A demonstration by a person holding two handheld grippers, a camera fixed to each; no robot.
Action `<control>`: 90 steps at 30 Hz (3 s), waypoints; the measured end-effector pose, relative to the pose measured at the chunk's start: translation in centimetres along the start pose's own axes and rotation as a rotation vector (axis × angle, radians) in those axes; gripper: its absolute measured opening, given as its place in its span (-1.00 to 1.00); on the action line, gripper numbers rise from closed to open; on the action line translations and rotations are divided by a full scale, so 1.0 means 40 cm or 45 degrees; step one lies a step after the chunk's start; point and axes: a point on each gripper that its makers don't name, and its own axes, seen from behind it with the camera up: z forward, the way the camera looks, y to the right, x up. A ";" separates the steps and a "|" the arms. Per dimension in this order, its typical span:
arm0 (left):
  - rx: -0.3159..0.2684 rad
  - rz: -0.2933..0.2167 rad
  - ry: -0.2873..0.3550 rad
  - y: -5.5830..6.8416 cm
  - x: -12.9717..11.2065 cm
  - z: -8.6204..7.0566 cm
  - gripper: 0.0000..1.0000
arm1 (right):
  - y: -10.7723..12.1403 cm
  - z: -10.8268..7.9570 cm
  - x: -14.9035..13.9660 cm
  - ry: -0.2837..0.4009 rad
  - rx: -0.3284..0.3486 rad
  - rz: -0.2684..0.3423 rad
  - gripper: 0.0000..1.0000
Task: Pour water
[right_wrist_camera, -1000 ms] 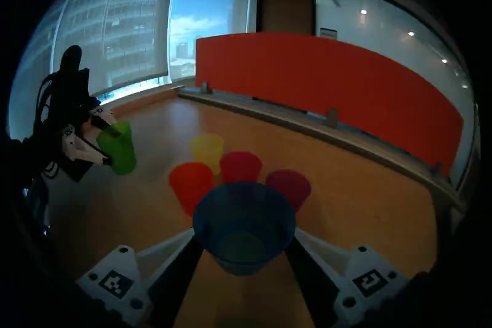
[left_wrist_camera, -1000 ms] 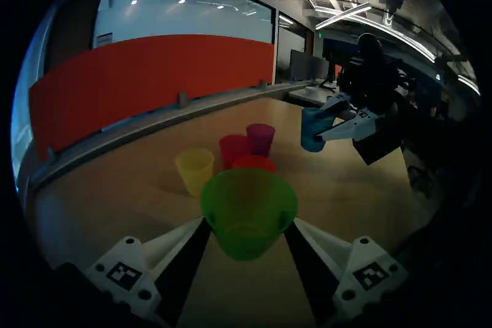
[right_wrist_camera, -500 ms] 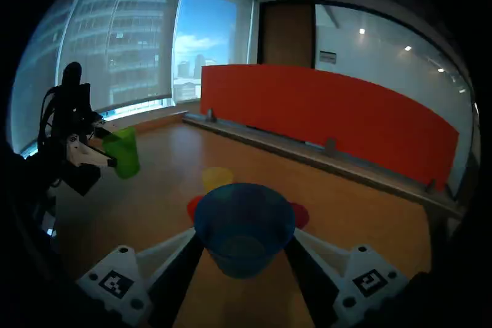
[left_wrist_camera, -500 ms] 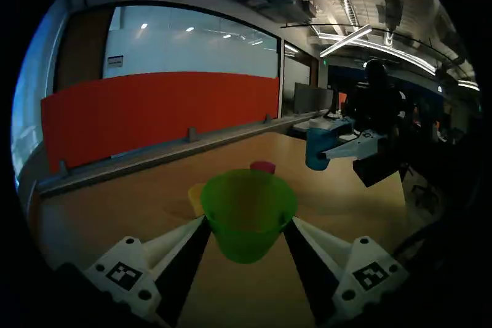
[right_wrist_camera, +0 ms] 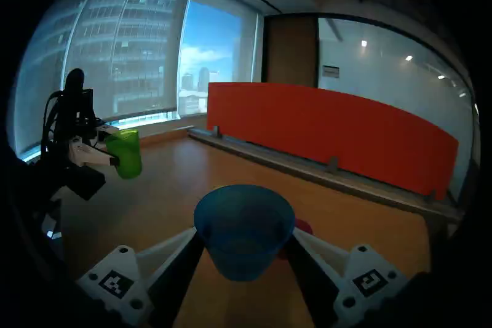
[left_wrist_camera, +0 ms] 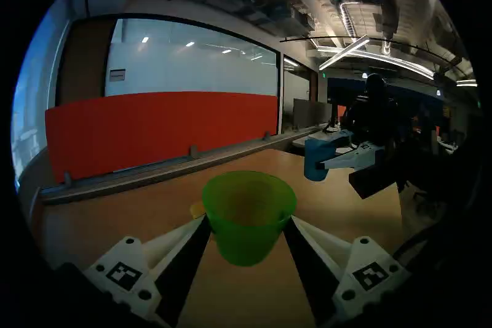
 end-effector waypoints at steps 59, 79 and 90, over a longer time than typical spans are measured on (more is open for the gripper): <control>-0.034 -0.046 0.121 0.041 0.030 0.008 0.63 | -0.060 -0.001 0.190 0.212 0.084 -0.114 0.73; -0.066 -0.039 0.116 0.057 0.020 0.015 0.63 | -0.101 0.029 0.275 0.267 0.147 -0.174 0.74; -0.088 -0.044 0.109 0.070 0.017 0.025 0.63 | -0.120 0.050 0.341 0.299 0.166 -0.245 0.73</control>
